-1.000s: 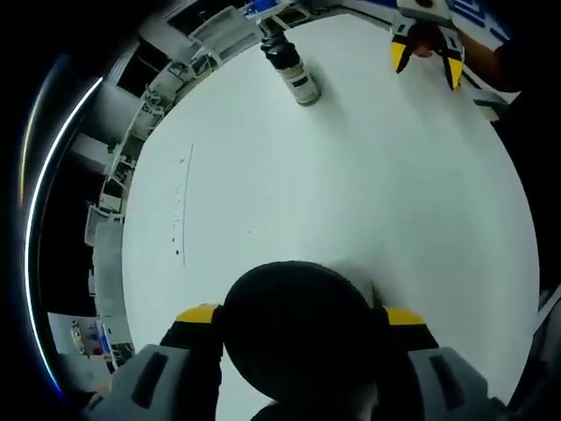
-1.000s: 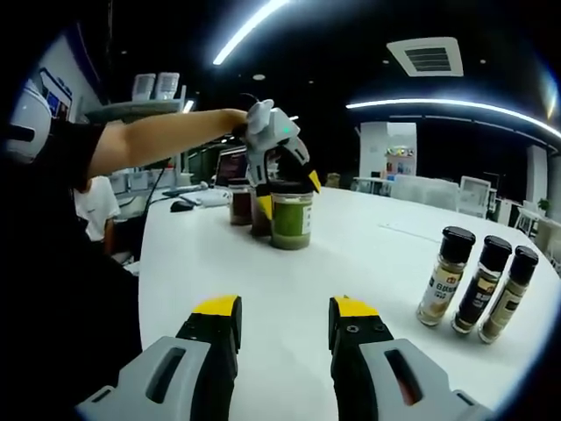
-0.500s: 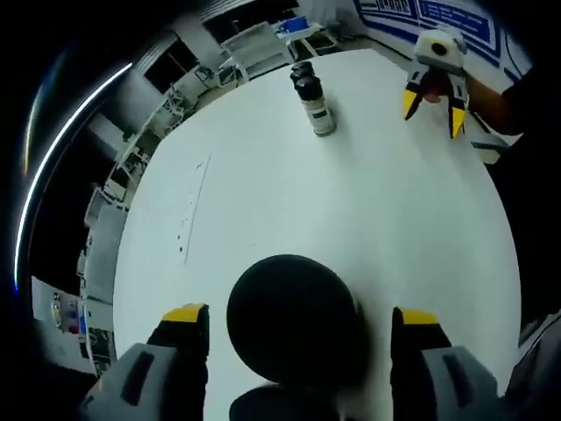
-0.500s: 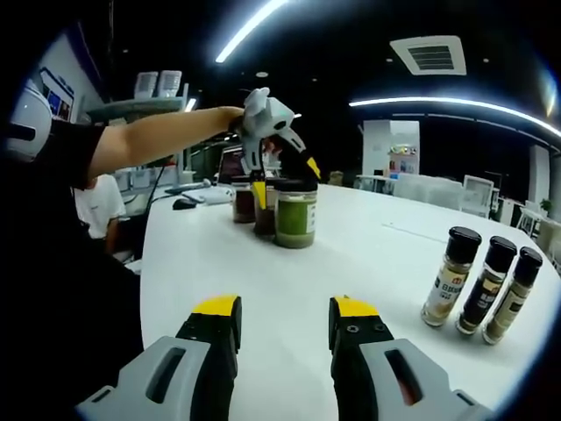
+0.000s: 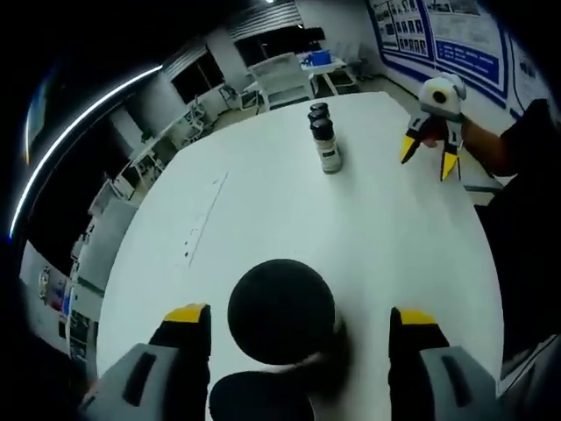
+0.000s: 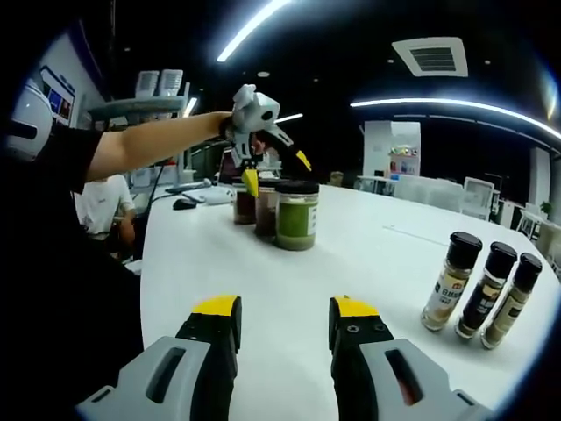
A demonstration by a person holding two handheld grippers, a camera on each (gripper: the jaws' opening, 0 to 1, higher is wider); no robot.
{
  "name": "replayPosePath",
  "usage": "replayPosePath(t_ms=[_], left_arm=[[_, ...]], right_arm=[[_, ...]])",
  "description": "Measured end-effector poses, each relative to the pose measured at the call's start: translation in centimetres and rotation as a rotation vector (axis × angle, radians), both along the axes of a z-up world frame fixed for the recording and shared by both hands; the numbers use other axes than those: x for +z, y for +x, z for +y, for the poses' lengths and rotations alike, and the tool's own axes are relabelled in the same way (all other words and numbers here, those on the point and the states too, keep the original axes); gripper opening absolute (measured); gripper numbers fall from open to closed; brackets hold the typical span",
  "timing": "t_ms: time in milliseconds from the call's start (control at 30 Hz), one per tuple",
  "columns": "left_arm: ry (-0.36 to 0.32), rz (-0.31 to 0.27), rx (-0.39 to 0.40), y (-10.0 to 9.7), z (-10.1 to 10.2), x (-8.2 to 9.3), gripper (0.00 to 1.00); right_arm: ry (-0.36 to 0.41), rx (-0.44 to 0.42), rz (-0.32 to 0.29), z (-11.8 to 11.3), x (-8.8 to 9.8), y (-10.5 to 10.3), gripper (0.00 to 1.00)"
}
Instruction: Pick up the mixed condiments and ingredients on the table and sort them into separate groups
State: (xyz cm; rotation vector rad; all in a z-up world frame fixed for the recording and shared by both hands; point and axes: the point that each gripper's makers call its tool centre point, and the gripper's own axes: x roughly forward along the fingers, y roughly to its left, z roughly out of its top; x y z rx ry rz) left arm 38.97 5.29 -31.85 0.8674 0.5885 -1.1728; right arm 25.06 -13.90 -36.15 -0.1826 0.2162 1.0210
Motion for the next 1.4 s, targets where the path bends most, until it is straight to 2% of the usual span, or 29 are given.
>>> replayPosePath(t_ms=[200,400,667,733,767,833,967,1100,1167,1400], left_arm=[[-0.084,0.029,0.023,-1.3,0.6,-0.1,0.82],[-0.197,0.013,0.056,-1.9,0.4,0.9,0.82],[-0.297,0.025,0.067,-3.9,0.4,1.5,0.79],[-0.385,0.009,0.062,-4.6,-0.4,2.2,0.79],[-0.401,0.011,0.061,-4.7,-0.5,2.3,0.79],[-0.47,0.034,0.052,-5.9,-1.1,2.7,0.79],[-0.515,0.019,0.072,-6.4,-1.1,2.7,0.79],[-0.609,-0.011,0.096,-7.1,-1.3,3.7,0.79],[-0.664,0.001,0.098,-7.9,-1.3,3.9,0.79],[-0.673,-0.001,0.105,-9.8,-1.3,2.0,0.79]], right_arm=[[0.001,-0.007,0.0,-0.2,0.2,0.0,0.41],[0.0,-0.006,0.002,0.1,0.2,0.0,0.41],[-0.003,-0.008,0.0,0.0,0.3,0.0,0.41],[-0.004,-0.015,0.001,-0.2,0.3,0.0,0.41],[-0.001,-0.017,0.001,-0.3,0.3,0.1,0.41],[0.007,-0.022,0.005,-0.4,0.3,0.1,0.41],[0.002,-0.032,0.001,-0.6,0.2,0.2,0.41],[0.014,-0.054,-0.016,-1.1,0.7,0.4,0.41],[0.011,-0.059,-0.012,-1.2,0.5,0.5,0.41],[0.014,-0.087,-0.02,-1.5,0.6,1.0,0.41]])
